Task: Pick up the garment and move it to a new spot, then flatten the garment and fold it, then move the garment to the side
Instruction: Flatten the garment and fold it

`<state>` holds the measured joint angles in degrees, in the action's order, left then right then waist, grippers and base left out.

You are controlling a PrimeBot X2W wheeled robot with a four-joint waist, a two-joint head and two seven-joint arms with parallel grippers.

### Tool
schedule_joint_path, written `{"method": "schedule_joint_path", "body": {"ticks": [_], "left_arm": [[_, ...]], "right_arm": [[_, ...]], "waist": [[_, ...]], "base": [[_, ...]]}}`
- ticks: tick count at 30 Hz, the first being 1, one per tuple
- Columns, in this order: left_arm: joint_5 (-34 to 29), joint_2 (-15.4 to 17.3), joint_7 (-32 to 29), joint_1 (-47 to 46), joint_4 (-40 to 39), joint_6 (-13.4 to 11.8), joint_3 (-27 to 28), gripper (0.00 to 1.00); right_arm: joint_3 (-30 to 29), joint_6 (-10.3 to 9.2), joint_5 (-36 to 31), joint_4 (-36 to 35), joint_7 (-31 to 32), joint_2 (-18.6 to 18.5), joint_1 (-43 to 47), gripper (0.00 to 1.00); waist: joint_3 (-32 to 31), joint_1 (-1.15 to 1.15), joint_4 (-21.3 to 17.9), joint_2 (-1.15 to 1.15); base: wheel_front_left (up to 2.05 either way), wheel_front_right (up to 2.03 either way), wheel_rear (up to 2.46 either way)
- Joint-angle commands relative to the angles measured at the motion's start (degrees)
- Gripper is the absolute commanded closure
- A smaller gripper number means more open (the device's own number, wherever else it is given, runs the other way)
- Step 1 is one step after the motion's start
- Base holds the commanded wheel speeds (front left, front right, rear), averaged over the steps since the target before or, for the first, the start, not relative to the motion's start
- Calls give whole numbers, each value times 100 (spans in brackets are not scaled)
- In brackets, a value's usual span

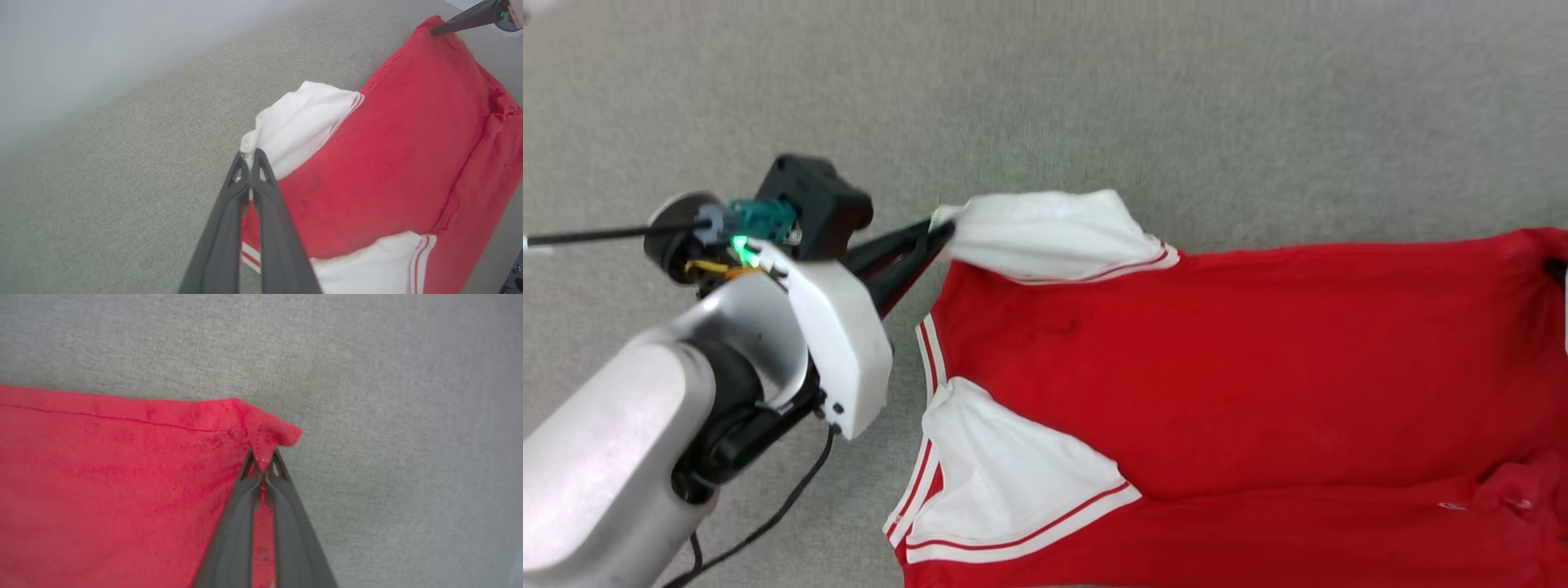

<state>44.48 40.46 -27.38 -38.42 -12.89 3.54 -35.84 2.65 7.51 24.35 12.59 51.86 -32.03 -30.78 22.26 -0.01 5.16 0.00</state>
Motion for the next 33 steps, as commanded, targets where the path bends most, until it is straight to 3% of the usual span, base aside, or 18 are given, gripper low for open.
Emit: {"method": "schedule_joint_path", "body": {"ticks": [1,8,15,21,33], "left_arm": [[26,43,78,227,-11,-83,22,100],[220,262,477,1236,-321,-552,202,100],[479,522,773,2380,-600,-847,202,100],[457,658,752,2944,-502,-959,-19,100],[255,219,845,3317,492,-818,-644,100]], "right_arm": [[-67,-5,88,-89,-120,-36,204,100],[-449,-5,418,-676,-415,232,1076,100],[-671,-5,495,-1324,-516,393,2243,100],[-975,-4,691,-1543,-418,609,2845,100],[-642,-5,626,-1113,-677,533,3506,100]], "waist": [[-383,1,-83,0],[-899,1,-227,0],[-1230,1,-271,0],[-1263,1,-286,0],[-1207,1,-314,0]], "base": [[0,0,0],[0,0,0],[0,0,0],[0,0,0],[0,0,0]]}}
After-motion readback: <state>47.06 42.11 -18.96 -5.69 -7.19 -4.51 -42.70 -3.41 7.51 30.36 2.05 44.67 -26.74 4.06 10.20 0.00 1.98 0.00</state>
